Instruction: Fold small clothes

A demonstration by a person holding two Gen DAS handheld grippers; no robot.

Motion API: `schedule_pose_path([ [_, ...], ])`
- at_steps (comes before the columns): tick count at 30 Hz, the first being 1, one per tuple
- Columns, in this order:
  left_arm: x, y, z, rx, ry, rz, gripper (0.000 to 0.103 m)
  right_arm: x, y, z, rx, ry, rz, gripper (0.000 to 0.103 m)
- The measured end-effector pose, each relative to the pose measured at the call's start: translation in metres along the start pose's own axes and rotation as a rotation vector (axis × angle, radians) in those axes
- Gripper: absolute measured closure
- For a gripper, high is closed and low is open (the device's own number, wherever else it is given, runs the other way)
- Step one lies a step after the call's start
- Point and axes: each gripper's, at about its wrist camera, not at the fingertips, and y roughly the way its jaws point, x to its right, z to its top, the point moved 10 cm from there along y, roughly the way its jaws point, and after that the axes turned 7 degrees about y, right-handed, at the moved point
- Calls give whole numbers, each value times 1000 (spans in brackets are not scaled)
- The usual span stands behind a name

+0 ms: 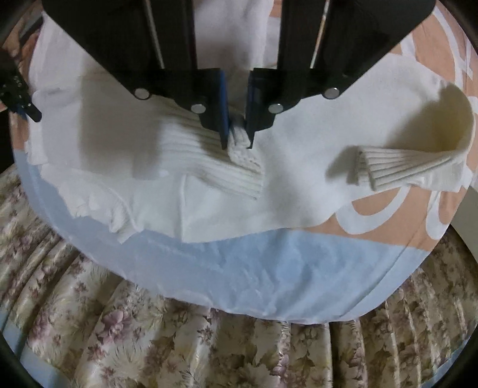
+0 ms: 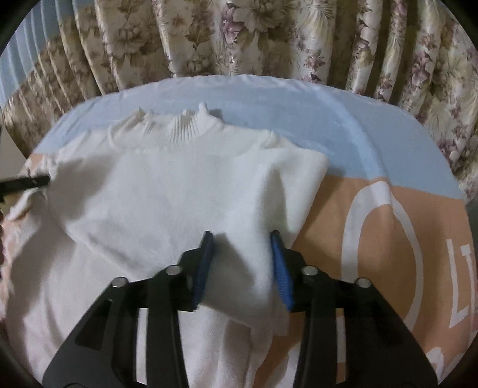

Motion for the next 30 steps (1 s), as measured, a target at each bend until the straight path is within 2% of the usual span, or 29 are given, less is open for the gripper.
schedule_pose_path([
  [1,-1,-5,0,12,-6,-3,93,0,-2,1,9,2,7,92],
  [2,-2,-10,-1,22,-6,-5,93,-1,-5,2,22,10,24,94],
  [6,-4,-7,-11,-9,12,10,93,-3,-6,-5,14,-12,21,95],
  [9,-9,-4,-11,-2,4,25,84,-1,-4,-4,9,8,21,93],
  [10,-11,-7,-9,8,2,40,75,0,-6,-2,6,19,23,91],
  [11,-15,-12,-6,23,0,71,62,1,-8,0,7,27,29,88],
  [12,-18,-19,-4,45,-1,89,55,2,-12,2,13,38,37,85],
  [13,-19,-26,0,72,1,104,45,3,-17,5,25,51,52,81],
  [14,-19,-37,6,109,9,124,37,6,-24,10,46,67,60,80],
  [16,-12,-45,14,143,30,135,27,12,-30,20,74,93,67,77],
  [21,40,-17,20,92,129,29,26,21,-4,44,48,133,29,76],
  [24,56,10,15,43,171,36,26,30,19,44,-13,179,16,77],
  [25,58,15,13,35,172,36,26,33,23,42,-22,169,-1,91],
  [26,58,19,11,28,173,38,26,39,24,42,-10,145,-43,101],
  [28,57,23,10,28,175,43,26,53,19,40,13,151,-67,102],
  [30,56,25,8,34,184,54,26,79,15,35,12,211,-76,102],
])
